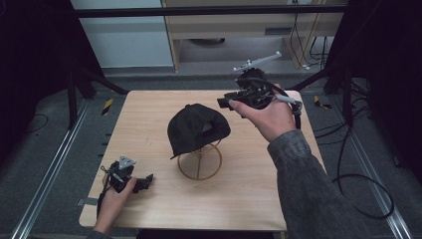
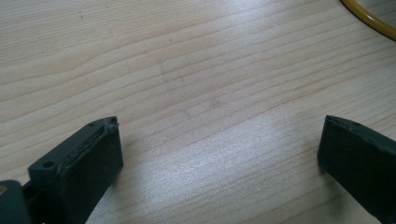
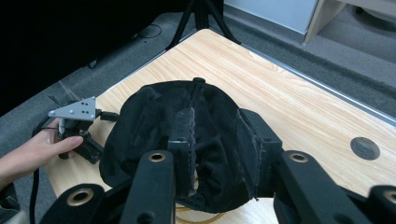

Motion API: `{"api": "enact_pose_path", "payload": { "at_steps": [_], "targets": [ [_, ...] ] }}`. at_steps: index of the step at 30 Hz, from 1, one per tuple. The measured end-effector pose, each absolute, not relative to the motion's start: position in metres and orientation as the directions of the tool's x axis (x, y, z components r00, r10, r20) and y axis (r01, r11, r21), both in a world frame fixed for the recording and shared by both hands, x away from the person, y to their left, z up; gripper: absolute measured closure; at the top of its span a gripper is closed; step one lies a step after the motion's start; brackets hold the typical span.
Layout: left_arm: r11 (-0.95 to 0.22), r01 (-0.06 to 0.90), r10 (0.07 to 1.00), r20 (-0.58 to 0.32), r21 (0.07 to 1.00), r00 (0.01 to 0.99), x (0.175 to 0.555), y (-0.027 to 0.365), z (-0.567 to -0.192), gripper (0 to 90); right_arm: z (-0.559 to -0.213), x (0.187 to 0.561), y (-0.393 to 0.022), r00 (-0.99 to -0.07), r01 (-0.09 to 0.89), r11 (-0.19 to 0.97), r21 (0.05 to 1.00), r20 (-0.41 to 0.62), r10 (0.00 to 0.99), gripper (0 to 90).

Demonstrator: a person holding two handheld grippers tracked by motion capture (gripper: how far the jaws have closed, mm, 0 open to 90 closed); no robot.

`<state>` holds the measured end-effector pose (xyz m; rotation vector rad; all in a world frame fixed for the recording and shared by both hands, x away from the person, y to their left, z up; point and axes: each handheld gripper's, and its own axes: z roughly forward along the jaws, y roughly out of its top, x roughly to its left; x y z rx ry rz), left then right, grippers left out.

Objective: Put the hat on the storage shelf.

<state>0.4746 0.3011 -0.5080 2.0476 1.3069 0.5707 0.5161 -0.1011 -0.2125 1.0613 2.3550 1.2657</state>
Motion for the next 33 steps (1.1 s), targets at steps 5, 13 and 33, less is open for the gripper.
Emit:
{"api": "enact_pose_path", "payload": {
  "at_steps": [5,13,33],
  "targets": [
    [-0.305,0.635,0.911,0.022,0.710,0.413,0.475,0.301,-0.508,0.0,-0.212,0.513,-0.110,-0.688,0.480,0.338,0.810,0.109,0.717,64.4],
    [-0.305,0.635,0.911,0.022,0.710,0.413,0.475,0.301,-0.508,0.0,-0.212,0.509,-0.122,-0.667,0.487,0.314,0.815,0.115,0.736,57.9],
    [-0.305,0.635,0.911,0.022,0.710,0.413,0.475,0.301,-0.508,0.0,-0.212,0.502,-0.153,-0.609,0.501,0.263,0.825,0.120,0.784,41.4]
  ]
}}
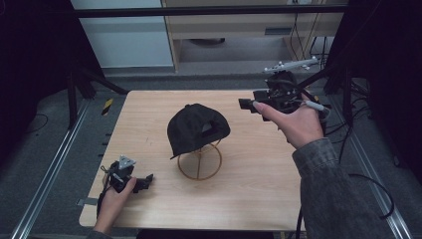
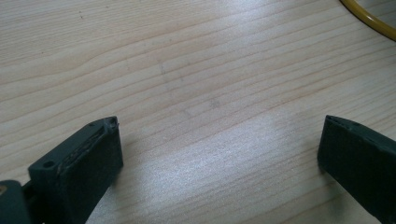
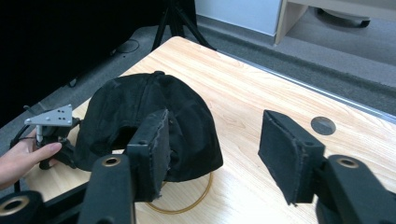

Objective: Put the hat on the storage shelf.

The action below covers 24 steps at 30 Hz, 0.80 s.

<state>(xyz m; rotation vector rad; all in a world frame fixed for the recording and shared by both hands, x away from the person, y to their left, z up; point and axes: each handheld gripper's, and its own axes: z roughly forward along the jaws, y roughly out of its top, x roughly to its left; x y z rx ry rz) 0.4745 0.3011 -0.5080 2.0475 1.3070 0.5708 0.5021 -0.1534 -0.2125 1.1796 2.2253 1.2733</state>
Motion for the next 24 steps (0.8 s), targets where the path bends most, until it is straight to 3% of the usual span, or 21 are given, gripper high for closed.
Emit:
{"api": "enact_pose_path", "payload": {
  "at_steps": [24],
  "targets": [
    [-0.304,0.634,0.911,0.022,0.711,0.412,0.475,0.301,-0.508,0.0,-0.221,0.498,-0.190,-0.514,0.504,0.184,0.844,0.122,0.849,18.5]
  ]
}}
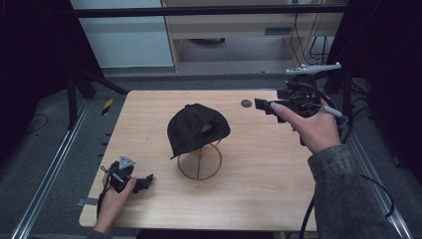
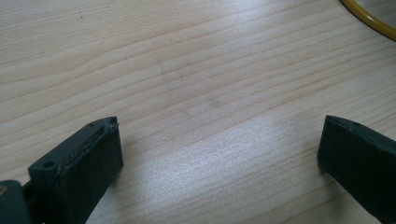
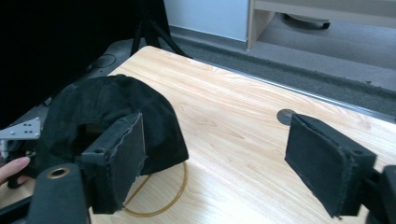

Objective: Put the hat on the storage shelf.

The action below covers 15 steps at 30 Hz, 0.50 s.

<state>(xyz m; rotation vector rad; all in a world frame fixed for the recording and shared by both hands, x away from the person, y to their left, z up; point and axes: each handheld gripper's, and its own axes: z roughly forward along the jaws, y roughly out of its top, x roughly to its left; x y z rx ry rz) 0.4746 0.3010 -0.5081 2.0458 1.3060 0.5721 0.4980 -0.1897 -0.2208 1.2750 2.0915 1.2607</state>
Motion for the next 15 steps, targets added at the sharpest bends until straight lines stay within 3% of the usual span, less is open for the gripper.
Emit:
{"api": "enact_pose_path", "payload": {
  "at_steps": [15],
  "targets": [
    [-0.303,0.632,0.911,0.022,0.713,0.412,0.474,0.301,-0.508,0.0,-0.235,0.495,-0.216,-0.442,0.507,0.133,0.852,0.125,0.888,8.1]
  ]
}}
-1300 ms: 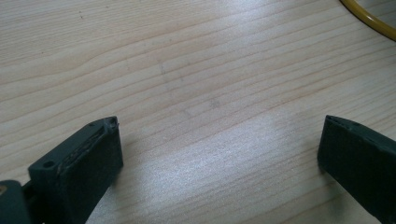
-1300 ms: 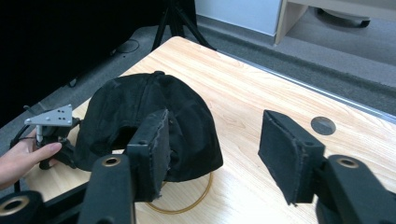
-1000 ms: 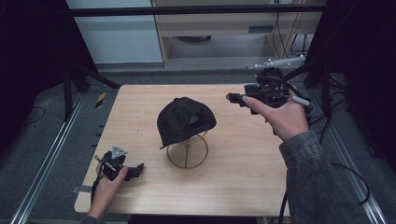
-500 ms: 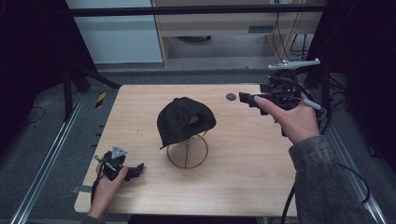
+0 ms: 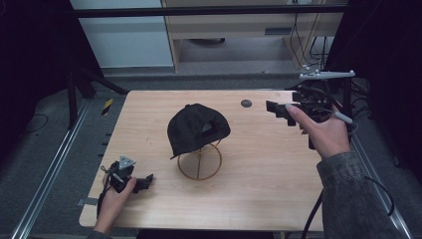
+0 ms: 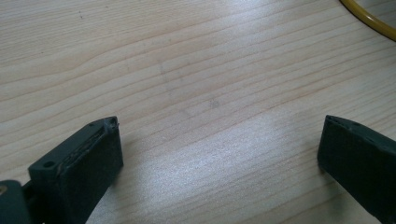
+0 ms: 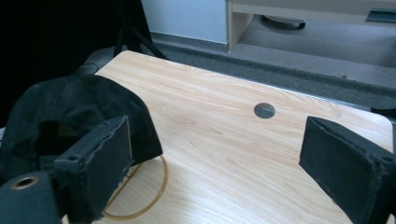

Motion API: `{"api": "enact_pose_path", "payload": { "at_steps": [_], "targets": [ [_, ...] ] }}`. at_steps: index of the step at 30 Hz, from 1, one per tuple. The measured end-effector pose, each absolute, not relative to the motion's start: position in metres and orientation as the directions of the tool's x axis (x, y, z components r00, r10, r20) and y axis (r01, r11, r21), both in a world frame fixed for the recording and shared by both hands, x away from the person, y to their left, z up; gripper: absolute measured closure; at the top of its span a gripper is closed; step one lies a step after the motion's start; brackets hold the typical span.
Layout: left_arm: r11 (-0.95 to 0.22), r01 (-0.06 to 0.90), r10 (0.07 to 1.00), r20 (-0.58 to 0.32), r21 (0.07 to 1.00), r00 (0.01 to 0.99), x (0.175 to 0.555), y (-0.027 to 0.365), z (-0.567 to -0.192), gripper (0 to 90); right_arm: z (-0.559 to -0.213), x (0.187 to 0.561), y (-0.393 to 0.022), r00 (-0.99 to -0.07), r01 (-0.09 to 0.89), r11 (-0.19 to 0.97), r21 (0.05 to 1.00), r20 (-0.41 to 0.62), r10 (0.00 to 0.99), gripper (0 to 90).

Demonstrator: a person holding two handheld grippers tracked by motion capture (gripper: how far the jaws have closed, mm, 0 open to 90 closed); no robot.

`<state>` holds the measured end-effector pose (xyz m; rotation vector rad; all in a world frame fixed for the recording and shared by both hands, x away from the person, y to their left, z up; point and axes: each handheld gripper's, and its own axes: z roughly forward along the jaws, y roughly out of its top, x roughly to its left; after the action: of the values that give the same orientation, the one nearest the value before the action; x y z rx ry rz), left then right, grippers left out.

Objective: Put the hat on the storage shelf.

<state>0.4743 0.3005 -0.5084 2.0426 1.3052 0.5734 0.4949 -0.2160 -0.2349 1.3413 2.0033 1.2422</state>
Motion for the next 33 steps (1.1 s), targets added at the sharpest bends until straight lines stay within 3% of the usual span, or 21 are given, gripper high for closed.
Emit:
{"api": "enact_pose_path", "payload": {
  "at_steps": [13,33],
  "targets": [
    [-0.303,0.634,0.910,0.020,0.711,0.414,0.474,0.300,-0.508,0.0,-0.274,0.493,-0.241,-0.392,0.535,0.102,0.839,0.139,0.909,6.7],
    [-0.304,0.634,0.910,0.021,0.711,0.414,0.474,0.300,-0.508,0.0,-0.342,0.493,-0.243,-0.362,0.599,0.116,0.792,0.139,0.922,8.3]
  ]
}}
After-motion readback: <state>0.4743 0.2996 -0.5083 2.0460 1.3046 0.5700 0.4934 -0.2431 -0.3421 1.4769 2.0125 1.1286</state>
